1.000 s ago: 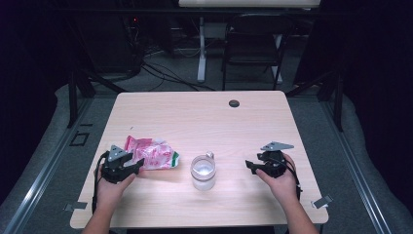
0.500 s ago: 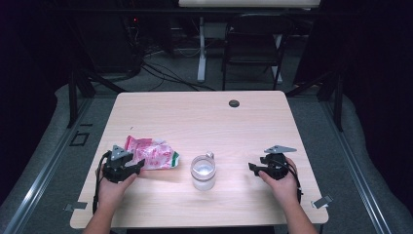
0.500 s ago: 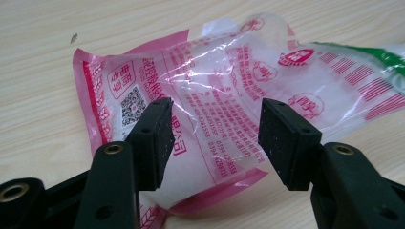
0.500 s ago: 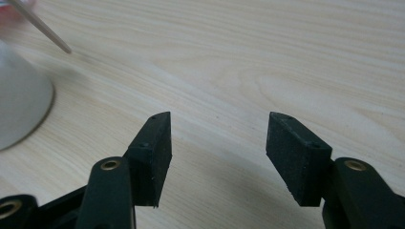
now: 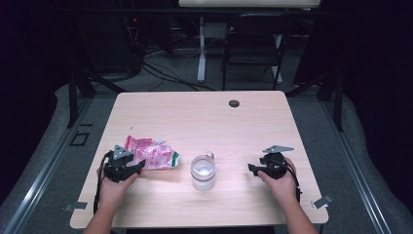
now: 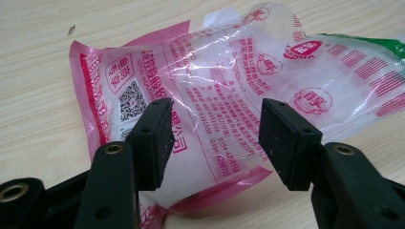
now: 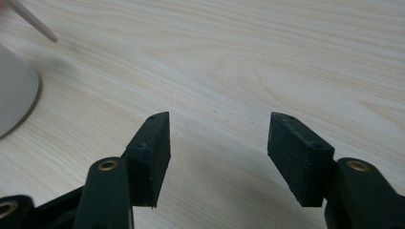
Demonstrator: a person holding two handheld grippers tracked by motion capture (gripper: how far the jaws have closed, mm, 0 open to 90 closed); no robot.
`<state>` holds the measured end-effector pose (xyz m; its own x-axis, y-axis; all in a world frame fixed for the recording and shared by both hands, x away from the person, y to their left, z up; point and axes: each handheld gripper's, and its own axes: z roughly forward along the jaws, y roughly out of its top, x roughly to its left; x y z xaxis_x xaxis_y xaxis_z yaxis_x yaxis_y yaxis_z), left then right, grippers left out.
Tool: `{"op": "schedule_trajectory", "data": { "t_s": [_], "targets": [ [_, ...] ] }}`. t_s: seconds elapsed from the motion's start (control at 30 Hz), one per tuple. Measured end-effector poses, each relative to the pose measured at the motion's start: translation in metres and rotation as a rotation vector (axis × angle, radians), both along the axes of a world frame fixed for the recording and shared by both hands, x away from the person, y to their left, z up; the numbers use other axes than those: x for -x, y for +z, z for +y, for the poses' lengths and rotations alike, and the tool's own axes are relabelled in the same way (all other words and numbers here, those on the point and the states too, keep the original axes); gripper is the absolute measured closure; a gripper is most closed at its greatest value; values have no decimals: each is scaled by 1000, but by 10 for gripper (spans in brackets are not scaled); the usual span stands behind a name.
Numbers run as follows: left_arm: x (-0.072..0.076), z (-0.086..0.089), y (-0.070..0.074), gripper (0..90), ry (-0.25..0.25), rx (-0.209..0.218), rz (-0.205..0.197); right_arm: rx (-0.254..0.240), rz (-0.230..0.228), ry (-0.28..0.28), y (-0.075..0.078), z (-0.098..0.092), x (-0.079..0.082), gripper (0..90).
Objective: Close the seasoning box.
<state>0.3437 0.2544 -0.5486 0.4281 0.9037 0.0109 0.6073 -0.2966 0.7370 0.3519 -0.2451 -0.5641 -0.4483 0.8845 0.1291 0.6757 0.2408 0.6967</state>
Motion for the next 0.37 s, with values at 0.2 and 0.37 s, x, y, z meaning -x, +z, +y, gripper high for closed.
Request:
{"op": "schedule_trajectory", "data": {
  "t_s": [0.2,0.37],
  "targets": [
    [0,-1,0,455,-5,-3,0,2,0,-4,0,0,0,399],
    [0,1,1,448,20,3,0,11,-4,-7,1,0,1,397]
  ]
}}
